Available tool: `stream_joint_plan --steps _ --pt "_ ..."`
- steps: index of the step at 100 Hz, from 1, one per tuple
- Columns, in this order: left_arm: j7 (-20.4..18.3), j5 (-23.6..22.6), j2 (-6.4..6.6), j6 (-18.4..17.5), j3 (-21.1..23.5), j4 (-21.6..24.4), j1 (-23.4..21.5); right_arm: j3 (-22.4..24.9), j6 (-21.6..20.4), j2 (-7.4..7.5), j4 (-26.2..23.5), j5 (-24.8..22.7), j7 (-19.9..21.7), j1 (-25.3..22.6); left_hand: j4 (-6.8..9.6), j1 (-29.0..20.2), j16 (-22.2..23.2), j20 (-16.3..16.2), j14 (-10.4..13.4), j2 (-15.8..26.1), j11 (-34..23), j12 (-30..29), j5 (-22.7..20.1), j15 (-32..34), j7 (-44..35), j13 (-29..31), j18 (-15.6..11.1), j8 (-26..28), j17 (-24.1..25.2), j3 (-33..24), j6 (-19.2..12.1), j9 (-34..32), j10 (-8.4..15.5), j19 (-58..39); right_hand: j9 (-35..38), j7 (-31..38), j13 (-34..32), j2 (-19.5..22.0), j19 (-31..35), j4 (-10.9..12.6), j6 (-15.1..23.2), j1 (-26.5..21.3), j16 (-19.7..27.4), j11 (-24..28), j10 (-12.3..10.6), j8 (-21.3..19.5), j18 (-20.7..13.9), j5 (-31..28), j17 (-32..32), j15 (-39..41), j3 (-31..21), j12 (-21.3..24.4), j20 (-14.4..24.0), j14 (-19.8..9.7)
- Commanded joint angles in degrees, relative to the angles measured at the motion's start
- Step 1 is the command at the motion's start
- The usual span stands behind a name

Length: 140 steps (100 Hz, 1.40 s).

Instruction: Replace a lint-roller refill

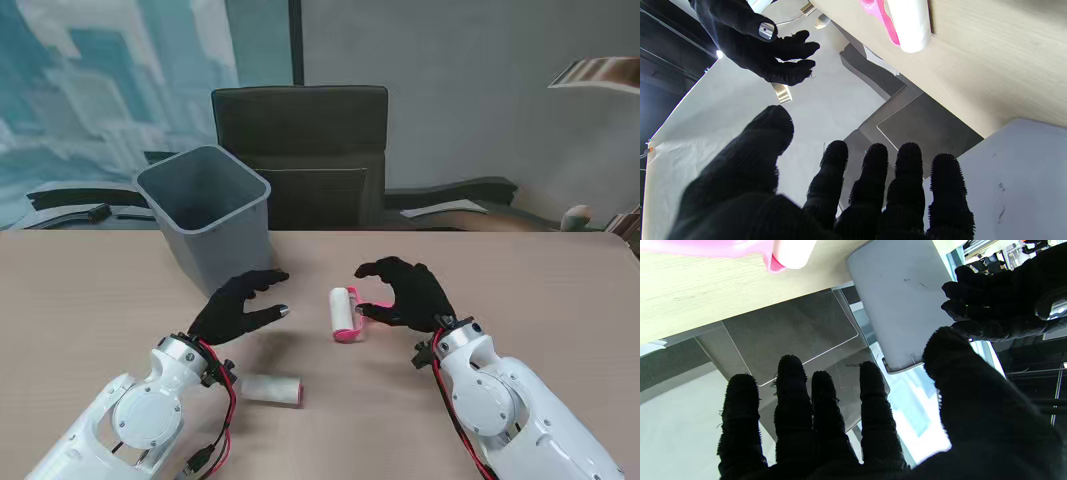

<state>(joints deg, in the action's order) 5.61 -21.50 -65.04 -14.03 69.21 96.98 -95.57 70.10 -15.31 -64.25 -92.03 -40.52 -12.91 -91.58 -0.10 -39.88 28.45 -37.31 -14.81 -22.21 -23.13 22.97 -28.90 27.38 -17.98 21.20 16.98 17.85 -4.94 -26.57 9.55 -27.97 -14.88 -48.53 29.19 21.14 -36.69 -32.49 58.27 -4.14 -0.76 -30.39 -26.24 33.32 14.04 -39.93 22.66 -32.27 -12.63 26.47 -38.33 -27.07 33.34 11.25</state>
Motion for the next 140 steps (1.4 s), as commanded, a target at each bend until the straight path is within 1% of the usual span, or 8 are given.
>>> stream_joint_plan --steps 1,18,31,54,69,88,122,140 --pt "-0.7 -0.2 -0.13 -0.1 0.2 0.2 -0.4 -0.2 -0.2 -0.07 -0.1 -0.2 0.6 0.2 -0.91 1.0 0.3 -1.3 1.0 -2.7 0.1 -0.9 -0.4 -0.1 0.8 0.0 -1.6 0.7 0.0 -1.5 -1.0 -0.2 0.9 1.1 0.5 0.3 -0.5 -0.7 0.5 1.0 0.5 0.1 -0.2 0.4 -1.0 -0.5 -0.4 -0.7 -0.2 0.6 -1.9 -0.5 0.7 -3.1" --pt "-0.6 -0.3 -0.15 0.0 0.6 1.0 -0.8 0.1 -0.4 0.0 -0.8 -0.5 0.7 -0.3 -0.88 0.8 0.7 -1.7 0.9 -2.1 -0.2 -0.8 -0.6 0.5 0.7 0.3 -1.6 0.8 -0.1 -1.2 -0.9 -0.6 0.9 0.8 0.4 0.1 -0.4 1.2 0.6 0.7 0.1 1.1 -0.2 0.2 -0.8 -0.3 -0.5 -0.5 0.1 0.6 -1.5 -0.4 0.7 -2.7" --pt "-0.5 -0.3 -0.16 0.0 0.3 1.0 -0.7 1.4 0.2 0.08 -2.4 -1.2 0.5 -1.9 -0.84 0.7 1.0 -1.8 0.8 -1.9 -0.5 -0.6 -0.7 0.8 0.5 0.6 -1.5 0.9 -0.3 -1.0 -0.9 -1.0 0.9 0.4 1.6 -0.4 -2.7 9.0 4.1 1.7 -1.2 0.8 -2.9 0.6 0.2 -0.2 -1.8 -0.6 -2.0 5.0 5.9 -0.8 2.2 -2.6" --pt "-1.0 0.5 -0.16 0.6 -0.1 0.9 -0.4 3.8 5.2 0.91 -6.1 -0.6 6.7 -4.7 -0.78 0.3 1.3 -2.1 0.7 -1.4 -0.8 -0.4 -0.9 1.3 0.3 1.0 -1.4 1.0 -0.5 -0.5 -0.7 -1.5 0.9 0.0 3.8 -0.8 -3.7 13.8 6.0 2.4 -3.4 0.7 -4.7 0.7 1.5 -0.3 -1.3 -1.8 -1.4 8.1 10.6 -1.6 3.3 -1.0" --pt "-1.7 1.4 -0.14 0.7 -0.6 0.2 0.3 3.7 9.8 1.76 -5.8 -4.5 10.0 -4.3 -0.72 0.1 1.4 -2.2 0.6 -1.1 -0.9 -0.3 -1.0 1.5 0.2 1.1 -1.3 1.0 -0.5 -0.1 -0.7 -1.7 0.9 -0.3 4.6 -0.8 -3.3 14.2 4.9 2.6 -5.1 0.8 -4.7 0.4 1.7 -0.3 0.0 -2.9 0.1 7.9 11.5 -1.8 3.2 0.0" --pt "-2.4 2.1 -0.1 1.5 -0.8 -0.2 0.6 0.3 14.2 2.25 -1.1 -7.5 11.4 0.1 -0.63 -0.2 1.5 -2.2 0.6 -0.8 -1.0 -0.2 -1.1 1.6 0.1 1.4 -1.5 1.1 -0.6 0.4 -0.5 -2.0 0.8 -0.5 4.9 -0.9 -2.4 14.3 3.4 2.8 -5.8 0.9 -4.3 0.4 1.6 -0.4 0.3 -3.8 1.2 6.7 11.7 -2.1 3.0 -0.1" --pt "-2.6 2.9 -0.18 3.0 -1.0 -0.2 0.9 -8.2 17.9 1.1 10.2 -3.6 8.1 9.6 -0.46 -0.7 1.7 -2.3 0.3 -0.1 -1.4 -0.1 -1.4 2.1 0.0 1.8 -1.5 1.1 -0.8 1.2 -0.3 -2.6 0.8 -1.1 3.0 -0.3 0.1 16.3 3.7 2.7 -5.8 2.2 -3.7 1.9 1.7 -1.4 -0.9 -3.9 2.0 6.0 12.1 -2.8 3.8 -0.3" --pt "-2.7 2.7 -0.12 2.7 -0.4 0.2 0.4 -10.9 19.9 0.43 12.4 -0.9 7.7 12.0 -0.36 -0.9 1.9 -2.3 0.3 0.1 -1.6 0.0 -1.6 2.5 -0.1 2.2 -1.4 1.1 -1.0 1.6 -0.2 -3.0 0.8 -1.3 3.4 0.0 0.0 16.8 4.6 2.6 -6.2 2.6 -4.0 2.6 1.9 -1.7 -0.9 -4.5 2.1 7.1 12.5 -2.9 4.2 -0.2"
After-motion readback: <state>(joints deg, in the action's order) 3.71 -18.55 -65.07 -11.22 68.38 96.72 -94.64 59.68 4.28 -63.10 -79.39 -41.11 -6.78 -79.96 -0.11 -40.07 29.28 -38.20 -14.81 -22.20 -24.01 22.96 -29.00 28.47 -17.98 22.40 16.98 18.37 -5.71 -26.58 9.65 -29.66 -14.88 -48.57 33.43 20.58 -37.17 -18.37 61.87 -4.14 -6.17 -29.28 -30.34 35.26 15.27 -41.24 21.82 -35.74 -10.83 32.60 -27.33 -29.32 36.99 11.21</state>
